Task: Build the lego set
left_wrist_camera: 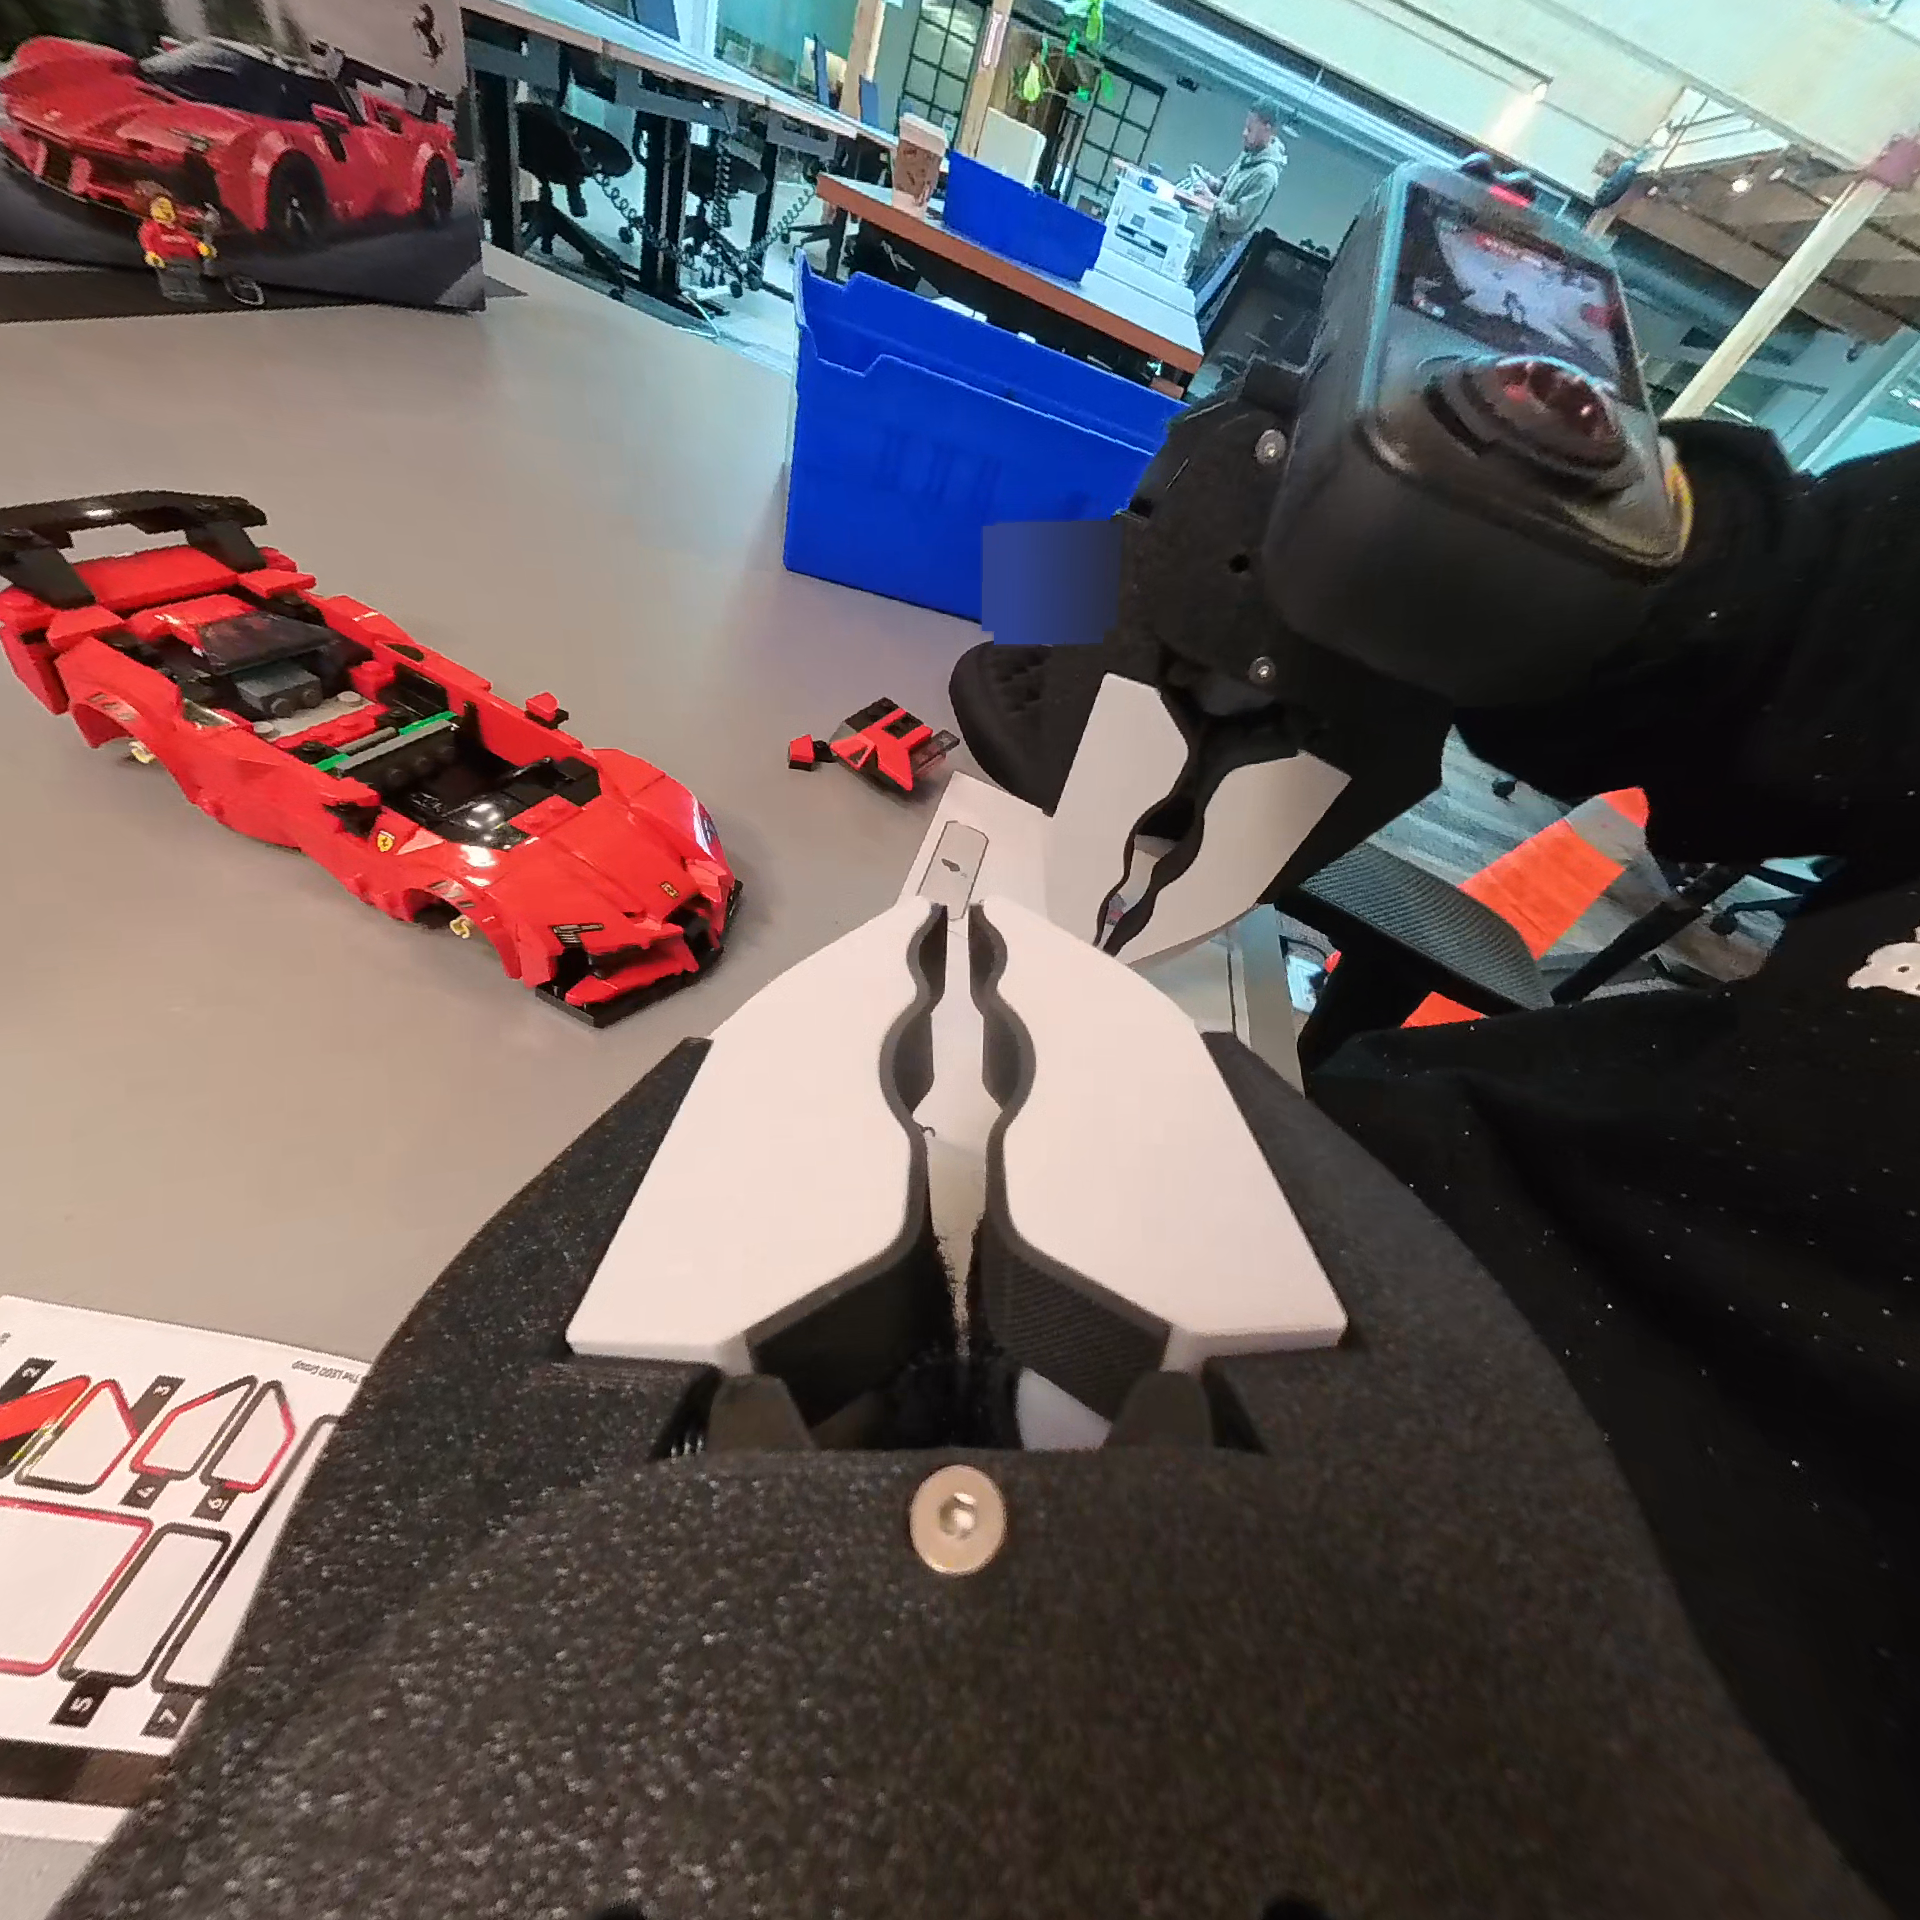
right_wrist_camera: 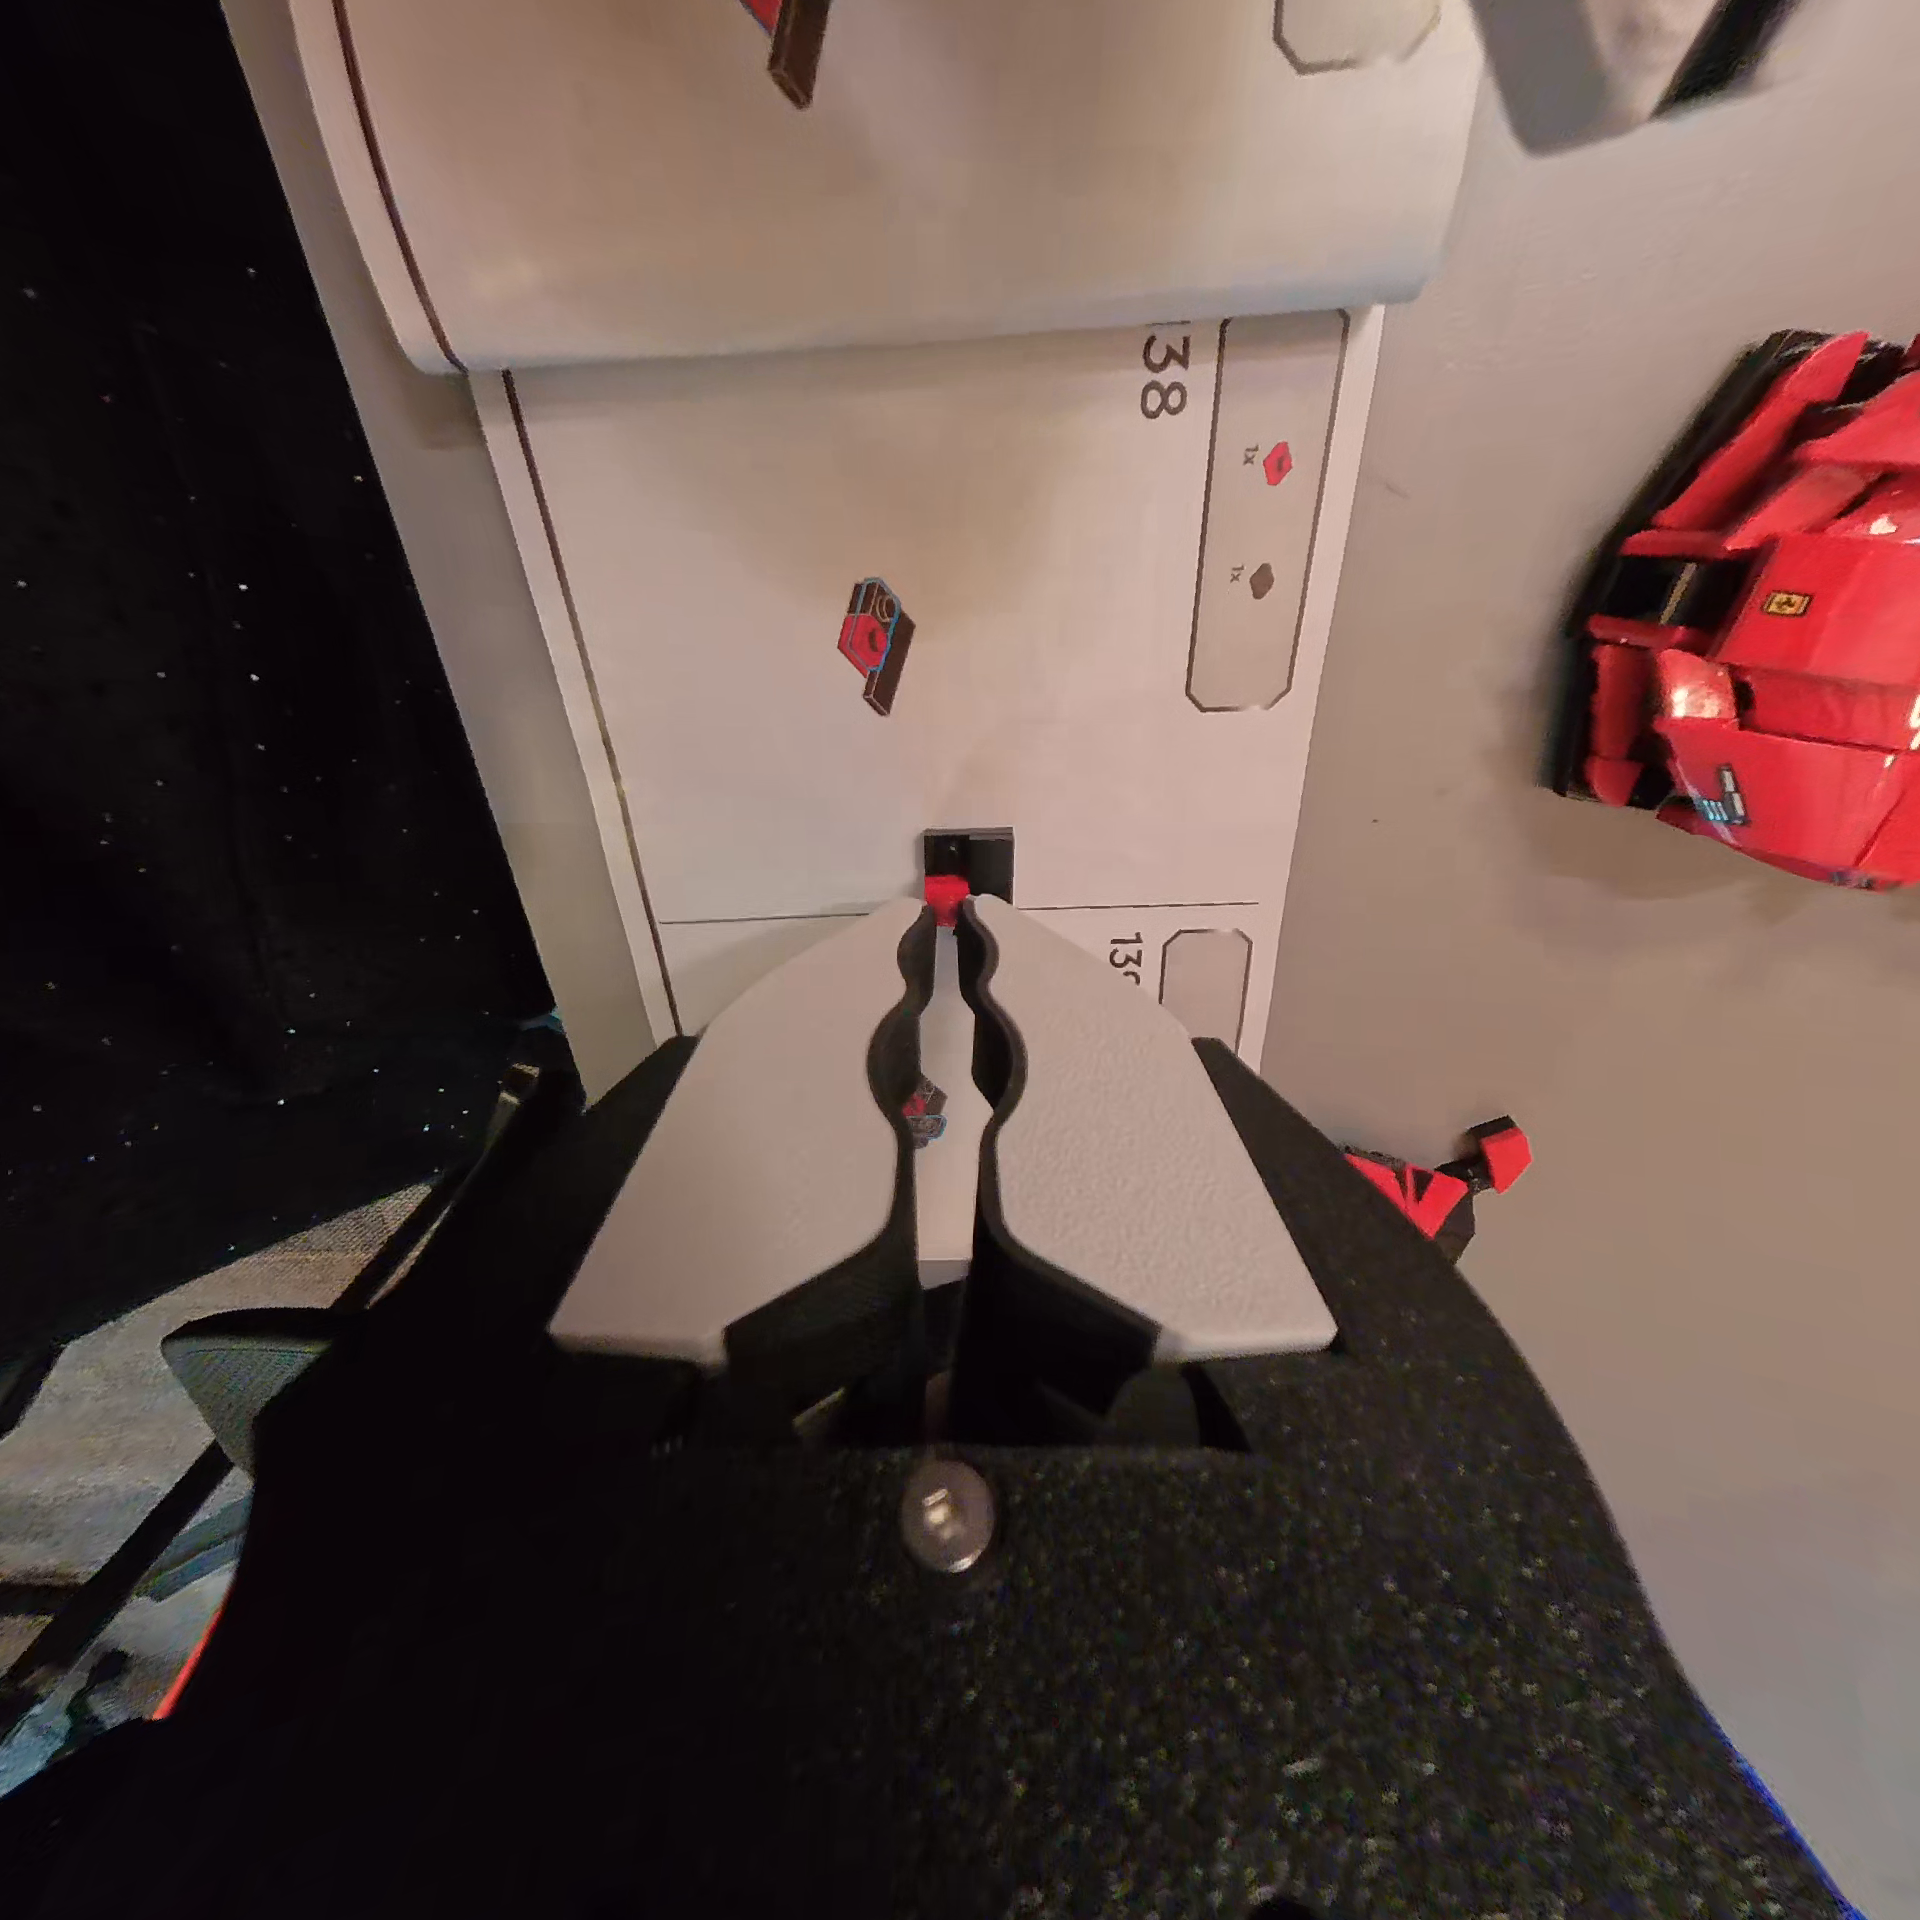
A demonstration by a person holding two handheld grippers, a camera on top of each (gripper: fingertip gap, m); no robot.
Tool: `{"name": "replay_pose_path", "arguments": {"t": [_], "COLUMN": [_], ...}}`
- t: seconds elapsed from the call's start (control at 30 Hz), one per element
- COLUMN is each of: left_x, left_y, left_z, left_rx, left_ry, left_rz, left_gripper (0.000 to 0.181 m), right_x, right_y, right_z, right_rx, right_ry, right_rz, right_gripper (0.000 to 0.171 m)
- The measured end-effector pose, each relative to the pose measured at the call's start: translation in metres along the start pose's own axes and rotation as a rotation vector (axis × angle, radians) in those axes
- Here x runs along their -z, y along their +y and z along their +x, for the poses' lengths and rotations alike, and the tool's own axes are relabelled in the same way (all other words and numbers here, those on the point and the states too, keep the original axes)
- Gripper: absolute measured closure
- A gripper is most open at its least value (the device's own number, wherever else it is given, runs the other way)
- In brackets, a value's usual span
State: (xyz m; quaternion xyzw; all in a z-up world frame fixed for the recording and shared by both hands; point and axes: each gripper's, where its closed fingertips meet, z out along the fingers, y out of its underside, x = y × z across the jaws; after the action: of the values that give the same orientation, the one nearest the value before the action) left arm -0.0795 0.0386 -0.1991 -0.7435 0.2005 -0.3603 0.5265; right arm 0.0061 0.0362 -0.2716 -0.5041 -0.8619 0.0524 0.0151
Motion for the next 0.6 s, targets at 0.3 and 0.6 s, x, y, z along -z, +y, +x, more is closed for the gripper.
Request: {"name": "replay_pose_path", "arguments": {"t": [0.3, 0.6], "left_x": [0.0048, 0.0073], "left_y": [-0.0048, -0.0079], "left_z": [-0.0033, -0.0062], "left_rx": [0.055, 0.072], "left_ry": [0.018, 0.015], "left_rz": [0.049, 0.075], "left_gripper": [0.178, 0.178], "right_x": [-0.0012, -0.0011], "right_y": [-0.0007, -0.0001], "right_z": [0.0000, -0.0001], "right_rx": [-0.032, -0.049], "right_ry": [0.013, 0.005], "right_rz": [-0.060, -0.145], "right_gripper": [0.167, 0.167]}}
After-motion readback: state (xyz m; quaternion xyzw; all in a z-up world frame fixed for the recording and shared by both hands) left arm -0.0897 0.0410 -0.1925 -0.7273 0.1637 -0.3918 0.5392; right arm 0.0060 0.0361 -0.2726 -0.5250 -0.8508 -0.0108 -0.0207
